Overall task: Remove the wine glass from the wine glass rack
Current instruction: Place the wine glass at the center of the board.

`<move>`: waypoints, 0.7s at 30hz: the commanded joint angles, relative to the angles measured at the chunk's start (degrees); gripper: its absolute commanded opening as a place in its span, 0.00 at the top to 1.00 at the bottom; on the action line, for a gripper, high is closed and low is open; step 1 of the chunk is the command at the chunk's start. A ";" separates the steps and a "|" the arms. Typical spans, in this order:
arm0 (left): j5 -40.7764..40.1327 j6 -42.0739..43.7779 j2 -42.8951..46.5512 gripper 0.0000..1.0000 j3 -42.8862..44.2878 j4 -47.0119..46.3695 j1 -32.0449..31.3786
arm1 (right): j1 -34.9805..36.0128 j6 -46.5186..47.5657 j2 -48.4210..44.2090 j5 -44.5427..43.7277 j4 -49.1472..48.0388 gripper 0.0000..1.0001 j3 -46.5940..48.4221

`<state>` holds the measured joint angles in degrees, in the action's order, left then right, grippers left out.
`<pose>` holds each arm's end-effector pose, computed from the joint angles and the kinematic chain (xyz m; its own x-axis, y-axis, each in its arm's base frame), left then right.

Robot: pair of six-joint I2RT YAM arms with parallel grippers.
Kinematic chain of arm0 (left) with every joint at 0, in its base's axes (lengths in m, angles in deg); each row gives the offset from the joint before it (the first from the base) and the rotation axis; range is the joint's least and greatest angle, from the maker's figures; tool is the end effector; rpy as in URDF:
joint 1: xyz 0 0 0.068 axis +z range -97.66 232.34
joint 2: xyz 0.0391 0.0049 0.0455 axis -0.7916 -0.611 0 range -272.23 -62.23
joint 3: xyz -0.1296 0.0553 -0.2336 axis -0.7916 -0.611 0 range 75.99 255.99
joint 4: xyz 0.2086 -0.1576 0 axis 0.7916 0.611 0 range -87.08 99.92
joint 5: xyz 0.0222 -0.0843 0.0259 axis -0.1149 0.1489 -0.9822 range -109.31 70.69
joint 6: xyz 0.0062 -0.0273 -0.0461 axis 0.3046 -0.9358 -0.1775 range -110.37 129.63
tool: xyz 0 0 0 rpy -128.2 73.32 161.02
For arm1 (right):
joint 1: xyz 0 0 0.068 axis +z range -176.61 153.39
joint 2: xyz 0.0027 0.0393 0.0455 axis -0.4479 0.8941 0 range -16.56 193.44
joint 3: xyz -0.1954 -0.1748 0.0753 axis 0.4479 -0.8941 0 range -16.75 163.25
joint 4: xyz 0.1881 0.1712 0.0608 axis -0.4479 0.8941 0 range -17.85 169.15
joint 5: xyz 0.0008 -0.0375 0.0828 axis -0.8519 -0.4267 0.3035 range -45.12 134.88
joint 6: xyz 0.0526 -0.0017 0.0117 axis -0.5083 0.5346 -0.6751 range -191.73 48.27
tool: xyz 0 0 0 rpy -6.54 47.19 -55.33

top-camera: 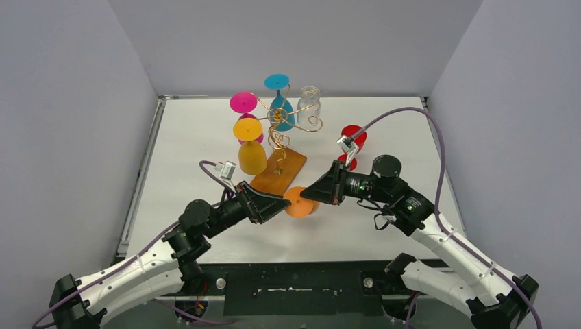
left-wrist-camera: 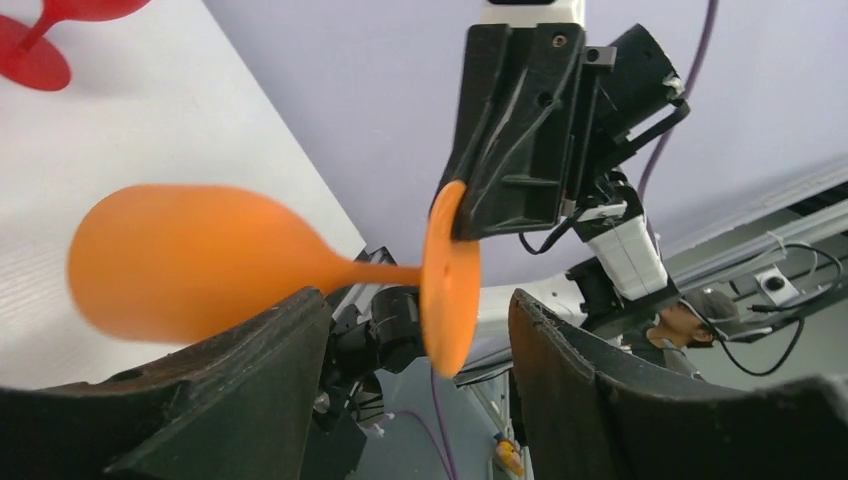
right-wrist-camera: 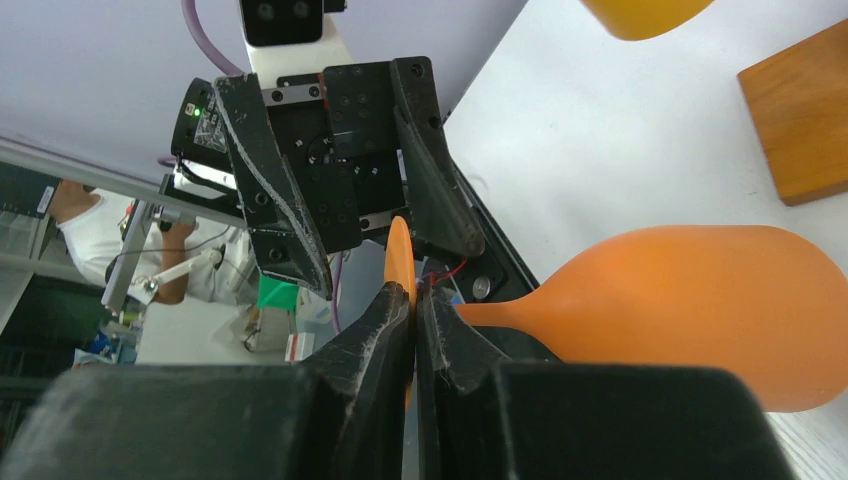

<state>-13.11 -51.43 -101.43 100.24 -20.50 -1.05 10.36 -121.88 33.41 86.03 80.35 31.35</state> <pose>0.1018 -0.1434 0.2912 -0.7116 -0.5011 -0.4926 0.4939 0.1420 -0.8579 0.1428 0.1369 0.3499 -0.8346 0.0953 -0.5425 -0.5145 0.2168 0.8296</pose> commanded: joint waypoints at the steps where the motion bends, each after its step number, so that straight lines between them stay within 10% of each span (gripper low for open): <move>1: 3.34 -1.65 -0.25 0.43 -0.68 -9.38 -0.53 | 5.04 -0.37 2.93 -3.66 -7.71 1.00 0.64; 8: 4.36 -0.84 1.94 0.69 -0.88 -7.20 -0.67 | 6.98 -2.31 4.64 -4.80 -14.24 1.00 -0.64; 16: 5.66 -0.14 5.80 0.65 -2.16 -3.08 -0.67 | 6.93 -3.31 3.88 -6.17 -15.07 1.00 -1.61; 21: 6.03 -0.51 5.35 0.83 -2.28 -3.32 -0.67 | 7.02 -4.40 4.59 -5.50 -16.84 1.00 -2.19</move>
<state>-9.51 -52.39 -96.23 97.93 -22.45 -1.31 17.36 -125.66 38.40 82.62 69.08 29.54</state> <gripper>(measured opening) 0.236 0.062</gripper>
